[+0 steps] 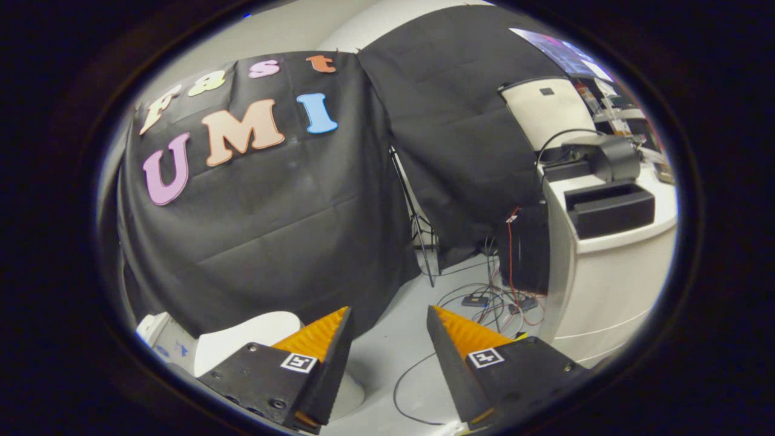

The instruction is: Open the toilet lid.

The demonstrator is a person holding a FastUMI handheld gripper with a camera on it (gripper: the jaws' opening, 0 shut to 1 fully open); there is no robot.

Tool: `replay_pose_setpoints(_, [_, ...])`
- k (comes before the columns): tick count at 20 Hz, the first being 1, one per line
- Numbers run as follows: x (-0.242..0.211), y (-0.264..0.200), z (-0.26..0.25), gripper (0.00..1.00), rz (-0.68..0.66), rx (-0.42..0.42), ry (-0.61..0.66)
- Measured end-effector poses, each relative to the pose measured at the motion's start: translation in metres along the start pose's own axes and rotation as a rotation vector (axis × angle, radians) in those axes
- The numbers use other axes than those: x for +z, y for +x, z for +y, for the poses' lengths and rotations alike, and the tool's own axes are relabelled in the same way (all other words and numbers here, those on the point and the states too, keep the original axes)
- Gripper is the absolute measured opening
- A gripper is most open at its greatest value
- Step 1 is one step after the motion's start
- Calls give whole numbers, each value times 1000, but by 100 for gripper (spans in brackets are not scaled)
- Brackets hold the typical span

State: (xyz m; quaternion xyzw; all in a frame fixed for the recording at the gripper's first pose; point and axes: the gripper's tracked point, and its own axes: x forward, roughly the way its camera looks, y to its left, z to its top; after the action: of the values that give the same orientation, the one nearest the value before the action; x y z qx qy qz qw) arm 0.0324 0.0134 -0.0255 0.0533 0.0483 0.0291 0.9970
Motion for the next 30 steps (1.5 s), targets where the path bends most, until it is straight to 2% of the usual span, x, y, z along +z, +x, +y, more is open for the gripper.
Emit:
replay_pose_setpoints(6, [-15,45,22,76,115,143,41])
replay_pose_setpoints(9, [-24,66,25,76,177,177,39])
replay_pose_setpoints(16, [-47,82,15,75,266,166,66])
replay_pose_setpoints(21, [-67,94,12,73,307,178,174])
replay_pose_setpoints(28, [-92,123,36,73,387,211,310])
replay_pose_setpoints(30, [-101,134,46,69,406,211,356])
